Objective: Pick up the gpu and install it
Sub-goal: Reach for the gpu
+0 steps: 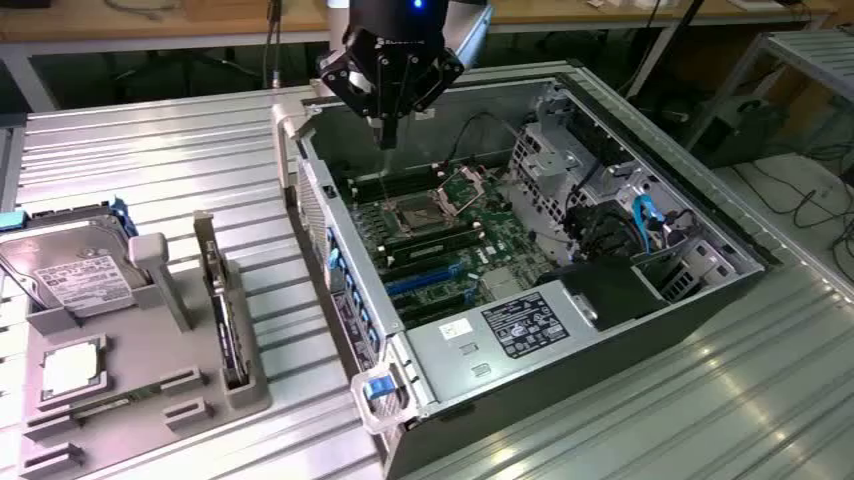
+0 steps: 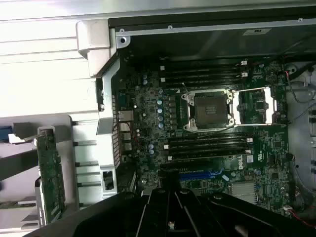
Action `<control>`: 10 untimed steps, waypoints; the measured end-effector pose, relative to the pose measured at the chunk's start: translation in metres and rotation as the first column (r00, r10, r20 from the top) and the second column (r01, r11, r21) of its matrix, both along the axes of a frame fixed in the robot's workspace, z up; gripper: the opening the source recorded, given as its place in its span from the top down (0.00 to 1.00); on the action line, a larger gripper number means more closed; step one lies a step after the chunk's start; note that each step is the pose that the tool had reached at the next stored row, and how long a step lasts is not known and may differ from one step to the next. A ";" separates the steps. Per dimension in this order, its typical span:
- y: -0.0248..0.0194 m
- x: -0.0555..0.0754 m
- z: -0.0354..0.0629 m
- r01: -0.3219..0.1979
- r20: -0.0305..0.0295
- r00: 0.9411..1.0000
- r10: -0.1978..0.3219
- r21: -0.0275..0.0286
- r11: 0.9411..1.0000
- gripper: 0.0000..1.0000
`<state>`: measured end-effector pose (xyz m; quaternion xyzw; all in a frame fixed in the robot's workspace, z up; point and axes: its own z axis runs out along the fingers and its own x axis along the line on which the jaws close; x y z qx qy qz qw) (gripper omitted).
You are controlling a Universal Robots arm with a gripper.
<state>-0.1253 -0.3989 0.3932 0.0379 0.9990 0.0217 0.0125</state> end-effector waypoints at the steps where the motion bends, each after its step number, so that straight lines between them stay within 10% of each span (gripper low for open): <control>1: 0.0000 -0.006 0.0000 0.000 0.000 1.000 0.000 0.000 1.000 0.89; 10: 0.0000 -0.015 -0.0002 0.000 -0.002 1.000 0.000 0.000 1.000 0.89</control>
